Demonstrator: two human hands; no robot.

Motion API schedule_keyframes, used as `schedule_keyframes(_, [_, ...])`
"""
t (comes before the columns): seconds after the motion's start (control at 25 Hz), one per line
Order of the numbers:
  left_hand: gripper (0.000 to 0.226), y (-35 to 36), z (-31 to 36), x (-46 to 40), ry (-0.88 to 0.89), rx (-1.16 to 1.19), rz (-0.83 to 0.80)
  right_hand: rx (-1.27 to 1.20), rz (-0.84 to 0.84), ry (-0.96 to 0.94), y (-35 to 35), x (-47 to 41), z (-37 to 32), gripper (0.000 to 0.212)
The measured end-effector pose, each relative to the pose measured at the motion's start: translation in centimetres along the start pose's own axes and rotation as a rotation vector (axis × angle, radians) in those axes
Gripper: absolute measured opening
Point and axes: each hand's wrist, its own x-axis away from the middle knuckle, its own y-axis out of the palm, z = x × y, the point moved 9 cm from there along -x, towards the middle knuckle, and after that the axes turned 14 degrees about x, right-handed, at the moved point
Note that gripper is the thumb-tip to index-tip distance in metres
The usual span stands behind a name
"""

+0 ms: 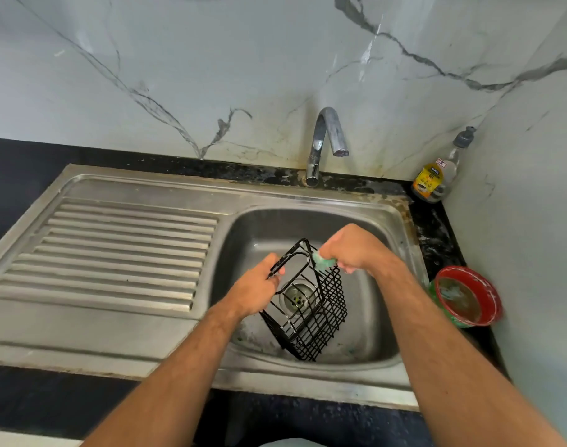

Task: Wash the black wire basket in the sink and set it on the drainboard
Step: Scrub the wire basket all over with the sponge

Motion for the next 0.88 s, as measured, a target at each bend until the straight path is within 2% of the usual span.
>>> schedule_keyframes(0.08, [0.007, 0.1, 0.3, 0.2, 0.020, -0.005, -0.014, 0.039, -0.023, 0.017, 0.0, 0.2, 0.6, 0.019])
schedule_keyframes(0.2, [0.008, 0.6, 0.8, 0.4, 0.041, -0.004, -0.034, -0.062, 0.018, 0.002, 0.1, 0.0, -0.7, 0.016])
schedule_keyframes(0.32, [0.009, 0.2, 0.6, 0.5, 0.037, -0.003, -0.021, -0.055, -0.008, -0.035, 0.7, 0.3, -1.4, 0.014])
schedule_keyframes(0.56, [0.011, 0.0, 0.4, 0.6, 0.051, -0.044, -0.008, 0.113, -0.048, -0.041, 0.0, 1.7, -0.1, 0.027])
schedule_keyframes(0.72, [0.011, 0.0, 0.2, 0.7, 0.051, -0.068, -0.031, 0.347, 0.046, -0.047, -1.4, 1.4, -1.3, 0.026])
schedule_keyframes(0.88, [0.010, -0.3, -0.1, 0.7, 0.061, -0.042, -0.041, 0.427, 0.142, -0.027, -3.7, 1.0, -0.1, 0.017])
